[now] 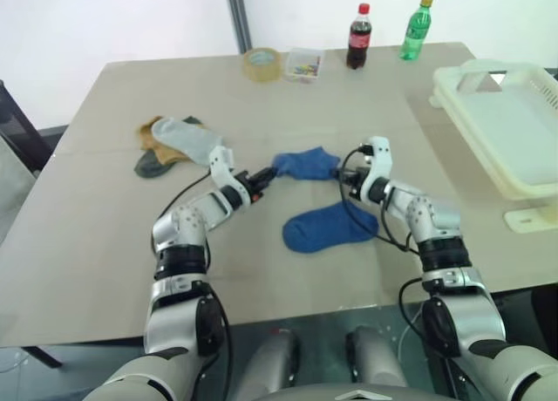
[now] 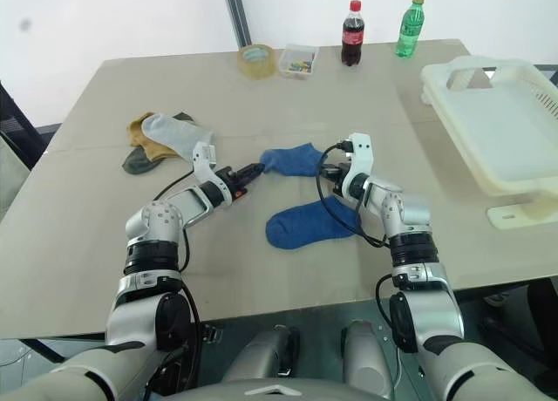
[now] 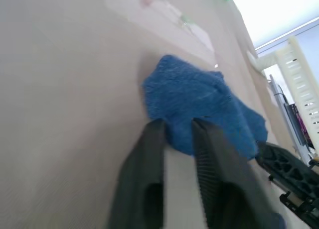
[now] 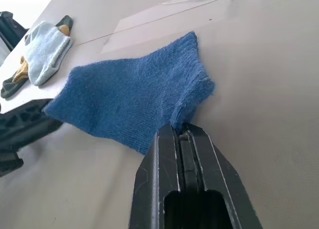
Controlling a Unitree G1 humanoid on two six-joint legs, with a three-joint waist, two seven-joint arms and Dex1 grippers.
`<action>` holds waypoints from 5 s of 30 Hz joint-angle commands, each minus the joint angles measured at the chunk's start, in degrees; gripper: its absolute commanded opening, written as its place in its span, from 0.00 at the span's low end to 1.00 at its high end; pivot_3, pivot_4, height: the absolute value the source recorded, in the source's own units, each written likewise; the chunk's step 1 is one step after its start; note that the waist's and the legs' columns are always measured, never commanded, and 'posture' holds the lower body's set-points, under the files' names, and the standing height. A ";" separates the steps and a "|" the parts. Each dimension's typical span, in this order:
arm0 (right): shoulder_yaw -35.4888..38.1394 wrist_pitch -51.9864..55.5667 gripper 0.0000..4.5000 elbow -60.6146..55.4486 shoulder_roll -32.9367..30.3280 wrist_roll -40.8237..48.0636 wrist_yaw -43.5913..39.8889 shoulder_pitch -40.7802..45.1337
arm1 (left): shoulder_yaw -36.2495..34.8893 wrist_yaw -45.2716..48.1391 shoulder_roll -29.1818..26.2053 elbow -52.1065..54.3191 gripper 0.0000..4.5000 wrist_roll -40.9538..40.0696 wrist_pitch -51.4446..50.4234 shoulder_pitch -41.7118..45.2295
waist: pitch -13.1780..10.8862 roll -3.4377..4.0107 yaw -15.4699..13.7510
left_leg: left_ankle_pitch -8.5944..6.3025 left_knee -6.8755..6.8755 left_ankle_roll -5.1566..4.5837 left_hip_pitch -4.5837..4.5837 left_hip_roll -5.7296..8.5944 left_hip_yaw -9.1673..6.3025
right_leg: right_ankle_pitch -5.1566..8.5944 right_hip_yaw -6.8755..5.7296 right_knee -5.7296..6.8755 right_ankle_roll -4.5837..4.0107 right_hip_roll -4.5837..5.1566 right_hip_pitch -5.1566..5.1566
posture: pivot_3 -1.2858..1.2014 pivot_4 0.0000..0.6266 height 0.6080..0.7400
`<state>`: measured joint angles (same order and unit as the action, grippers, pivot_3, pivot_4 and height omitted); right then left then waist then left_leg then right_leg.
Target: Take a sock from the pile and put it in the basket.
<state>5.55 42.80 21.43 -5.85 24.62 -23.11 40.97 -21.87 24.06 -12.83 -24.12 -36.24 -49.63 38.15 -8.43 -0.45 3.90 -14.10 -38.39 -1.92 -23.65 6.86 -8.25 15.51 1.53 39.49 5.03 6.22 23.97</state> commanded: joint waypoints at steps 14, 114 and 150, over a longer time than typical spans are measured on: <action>0.26 -0.20 0.00 -1.58 0.27 0.35 -0.41 -0.61 | -0.75 -0.08 -0.98 5.42 0.04 -3.15 -4.16 -2.72 | 0.00 0.00 0.06 | 0.00 0.00 0.00 0.01 0.00 0.05 | 0.00 0.07 0.06 0.00 -0.01 0.02 | 0.52 0.24 1.00; 0.09 -0.68 0.00 -3.17 1.49 -0.40 0.04 -1.54 | 24.73 -6.74 -5.99 -10.75 0.10 32.13 18.44 5.98 | 0.03 -0.02 -1.26 | -0.01 1.10 0.00 0.86 -0.11 0.42 | 0.00 0.57 -0.53 0.01 -0.13 -0.37 | 0.52 0.24 1.00; 10.07 35.00 0.00 -55.99 -6.24 16.36 10.08 -22.34 | 15.66 -17.80 8.59 59.01 0.00 14.86 3.94 -29.64 | -0.02 -0.08 -2.94 | -0.04 1.18 -0.03 0.76 -0.15 0.43 | 0.01 0.62 -0.66 0.01 -0.13 -0.32 | 0.52 0.24 1.00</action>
<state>13.92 76.10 -31.27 -12.04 39.25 -13.98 18.45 -6.46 7.61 -4.86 31.56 -20.78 -45.97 9.00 -8.45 -0.53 0.96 -14.14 -37.21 -1.96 -22.86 6.72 -7.81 15.51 2.14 38.83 5.04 6.09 23.62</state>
